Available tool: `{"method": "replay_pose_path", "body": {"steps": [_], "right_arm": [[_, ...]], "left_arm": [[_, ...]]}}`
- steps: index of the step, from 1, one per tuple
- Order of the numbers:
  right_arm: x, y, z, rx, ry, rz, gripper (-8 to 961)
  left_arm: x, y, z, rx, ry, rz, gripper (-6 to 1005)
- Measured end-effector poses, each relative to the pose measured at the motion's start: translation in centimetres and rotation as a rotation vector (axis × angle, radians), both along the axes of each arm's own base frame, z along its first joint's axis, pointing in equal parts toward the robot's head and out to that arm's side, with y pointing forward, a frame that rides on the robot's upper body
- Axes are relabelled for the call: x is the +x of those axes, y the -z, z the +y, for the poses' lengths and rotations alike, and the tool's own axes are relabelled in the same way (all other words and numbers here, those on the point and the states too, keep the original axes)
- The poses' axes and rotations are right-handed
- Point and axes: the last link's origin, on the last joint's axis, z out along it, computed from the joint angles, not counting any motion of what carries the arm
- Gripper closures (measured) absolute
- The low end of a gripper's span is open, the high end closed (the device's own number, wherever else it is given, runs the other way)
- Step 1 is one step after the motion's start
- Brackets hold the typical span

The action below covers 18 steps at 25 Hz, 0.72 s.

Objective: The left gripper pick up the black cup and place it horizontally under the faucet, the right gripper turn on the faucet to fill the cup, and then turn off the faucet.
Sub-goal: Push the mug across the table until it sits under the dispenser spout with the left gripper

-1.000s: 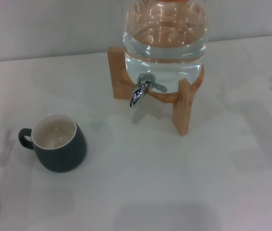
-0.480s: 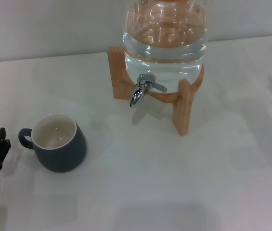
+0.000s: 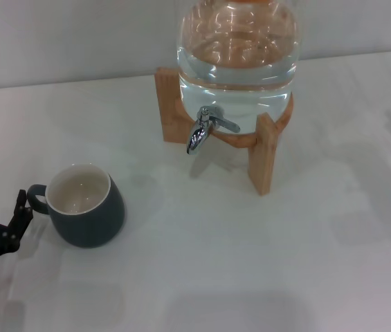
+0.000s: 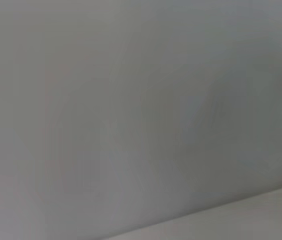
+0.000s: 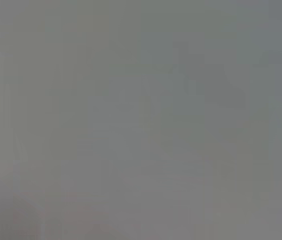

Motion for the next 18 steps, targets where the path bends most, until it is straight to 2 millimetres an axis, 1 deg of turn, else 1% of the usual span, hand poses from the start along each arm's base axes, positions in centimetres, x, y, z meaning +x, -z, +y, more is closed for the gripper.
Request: {"method": "replay_pose_path", "body": {"steps": [10,18], "right_arm": [[0.13,0.01,-0.15,0.000,0.005,0.000,109],[0.10,0.06,0.07,-0.004,0.008,0.001,109]], "left_arm": [[-0.07,-0.16,0.05,0.011,-0.004,0.014,137],[-0.02,0.28,-0.40,-0.011,0.002,0.020,138]]}}
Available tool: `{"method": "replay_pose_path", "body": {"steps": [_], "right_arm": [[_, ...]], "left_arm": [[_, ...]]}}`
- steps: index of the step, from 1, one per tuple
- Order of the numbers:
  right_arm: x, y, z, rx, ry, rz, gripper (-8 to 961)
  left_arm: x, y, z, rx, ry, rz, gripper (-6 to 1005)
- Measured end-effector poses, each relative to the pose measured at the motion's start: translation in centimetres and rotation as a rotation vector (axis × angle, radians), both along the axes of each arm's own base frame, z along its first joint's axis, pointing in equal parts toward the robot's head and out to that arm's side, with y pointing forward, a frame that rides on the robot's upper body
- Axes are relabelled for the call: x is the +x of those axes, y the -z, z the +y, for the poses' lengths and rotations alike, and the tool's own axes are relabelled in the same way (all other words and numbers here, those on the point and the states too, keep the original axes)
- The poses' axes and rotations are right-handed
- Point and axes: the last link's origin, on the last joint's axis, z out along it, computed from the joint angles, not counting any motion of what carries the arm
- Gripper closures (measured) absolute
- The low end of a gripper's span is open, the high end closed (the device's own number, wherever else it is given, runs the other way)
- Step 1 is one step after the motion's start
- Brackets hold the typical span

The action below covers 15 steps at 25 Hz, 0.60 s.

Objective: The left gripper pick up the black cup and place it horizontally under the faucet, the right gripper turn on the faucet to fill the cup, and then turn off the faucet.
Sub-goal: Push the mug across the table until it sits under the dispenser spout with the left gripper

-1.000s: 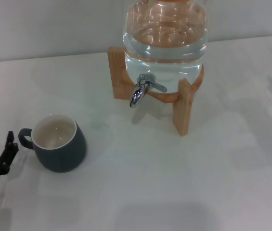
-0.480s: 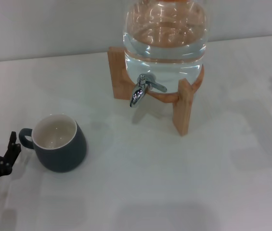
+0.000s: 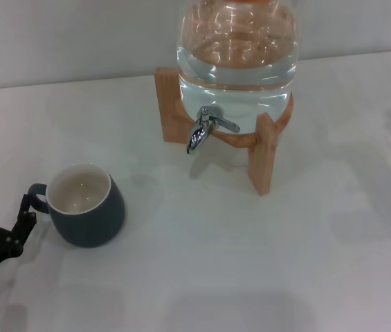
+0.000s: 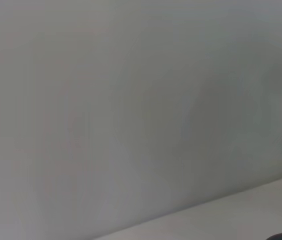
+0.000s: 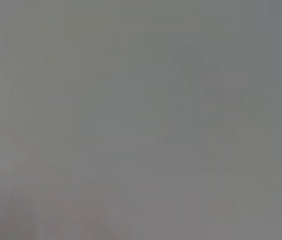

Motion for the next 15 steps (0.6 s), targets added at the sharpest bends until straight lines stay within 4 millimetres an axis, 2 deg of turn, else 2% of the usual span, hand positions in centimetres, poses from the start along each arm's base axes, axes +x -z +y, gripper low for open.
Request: {"method": "replay_pose_path", "body": {"steps": [15], "right_arm": [[0.02,-0.13,0.18,0.000,0.003,-0.007,109]], "left_arm": [[0.26,0.33,-0.07,-0.019,0.016,0.006,137]]}}
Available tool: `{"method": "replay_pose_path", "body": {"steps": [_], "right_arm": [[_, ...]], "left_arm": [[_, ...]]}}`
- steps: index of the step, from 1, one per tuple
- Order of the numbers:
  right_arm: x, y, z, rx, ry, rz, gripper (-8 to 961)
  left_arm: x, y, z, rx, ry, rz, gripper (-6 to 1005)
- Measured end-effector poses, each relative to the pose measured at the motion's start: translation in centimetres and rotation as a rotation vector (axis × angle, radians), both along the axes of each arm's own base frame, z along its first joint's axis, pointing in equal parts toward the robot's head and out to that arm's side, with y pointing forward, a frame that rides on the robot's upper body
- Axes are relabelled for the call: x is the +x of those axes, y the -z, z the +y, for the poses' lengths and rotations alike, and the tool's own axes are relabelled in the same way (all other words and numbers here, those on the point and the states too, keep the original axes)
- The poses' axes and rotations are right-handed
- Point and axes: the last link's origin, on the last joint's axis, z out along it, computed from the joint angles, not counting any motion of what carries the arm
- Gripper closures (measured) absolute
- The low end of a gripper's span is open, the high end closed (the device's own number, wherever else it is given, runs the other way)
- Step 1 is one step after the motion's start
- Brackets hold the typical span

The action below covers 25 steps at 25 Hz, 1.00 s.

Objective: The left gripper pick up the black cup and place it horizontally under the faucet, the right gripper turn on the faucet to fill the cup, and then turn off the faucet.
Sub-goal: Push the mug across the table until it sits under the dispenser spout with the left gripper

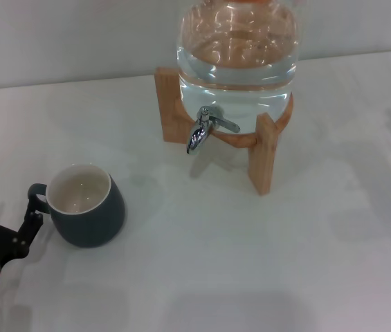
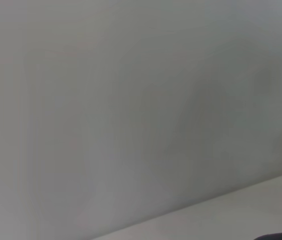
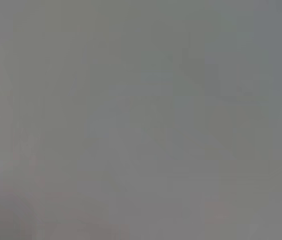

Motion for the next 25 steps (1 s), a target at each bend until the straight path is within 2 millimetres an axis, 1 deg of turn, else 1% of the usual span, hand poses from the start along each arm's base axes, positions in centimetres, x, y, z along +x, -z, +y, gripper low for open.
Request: {"method": "replay_pose_path", "body": {"steps": [10,25], "right_arm": [[0.02,0.01,0.01,-0.001,0.001,0.000,110],[-0.01,-0.02,0.07,0.000,0.000,-0.002,110]], "left_arm": [[0.07,0.13,0.09,-0.004,0.005,0.025,147],[0.19,0.17,0.90,-0.026,0.016,0.043,163]]}}
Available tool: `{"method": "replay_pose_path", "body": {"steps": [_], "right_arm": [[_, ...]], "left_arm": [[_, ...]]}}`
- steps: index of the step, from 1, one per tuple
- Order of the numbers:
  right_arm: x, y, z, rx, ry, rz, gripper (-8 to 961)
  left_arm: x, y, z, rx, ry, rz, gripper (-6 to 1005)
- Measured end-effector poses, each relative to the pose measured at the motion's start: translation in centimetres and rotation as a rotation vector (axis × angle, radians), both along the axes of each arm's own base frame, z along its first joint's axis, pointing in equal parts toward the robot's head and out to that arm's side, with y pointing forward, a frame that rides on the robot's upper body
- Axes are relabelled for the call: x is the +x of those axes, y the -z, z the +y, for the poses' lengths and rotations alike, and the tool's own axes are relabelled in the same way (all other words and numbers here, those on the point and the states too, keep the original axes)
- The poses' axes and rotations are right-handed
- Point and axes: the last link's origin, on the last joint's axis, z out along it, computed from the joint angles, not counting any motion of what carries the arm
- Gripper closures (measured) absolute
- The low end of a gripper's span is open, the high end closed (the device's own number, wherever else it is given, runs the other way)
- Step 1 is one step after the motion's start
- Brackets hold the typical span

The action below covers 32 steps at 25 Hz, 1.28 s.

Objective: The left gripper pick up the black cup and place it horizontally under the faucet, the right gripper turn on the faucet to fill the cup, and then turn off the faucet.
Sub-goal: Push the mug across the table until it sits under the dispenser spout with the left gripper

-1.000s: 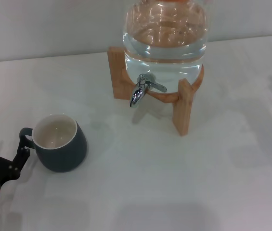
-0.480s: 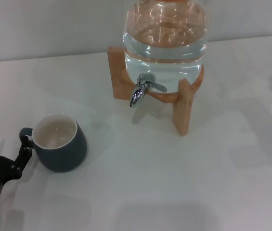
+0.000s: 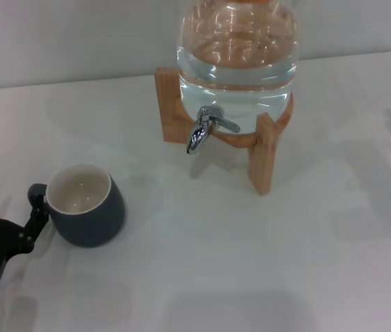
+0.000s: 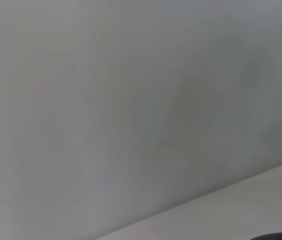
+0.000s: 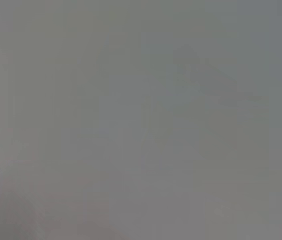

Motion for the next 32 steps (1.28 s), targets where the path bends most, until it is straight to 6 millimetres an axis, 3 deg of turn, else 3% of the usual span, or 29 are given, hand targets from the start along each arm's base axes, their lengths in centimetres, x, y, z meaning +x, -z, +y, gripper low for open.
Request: {"method": "replay_pose_path", "body": {"steps": [30,32], "right_arm": [[-0.29,0.00,0.35,0.002,-0.008,-0.012,110],[-0.35,0.00,0.42,0.002,-0.010,-0.012,110]], "left_arm": [[0.10,0.16,0.95,-0.028,0.007,0.029,195],[0.12,0.28,0.97,-0.036,0.009,0.034,239]]}}
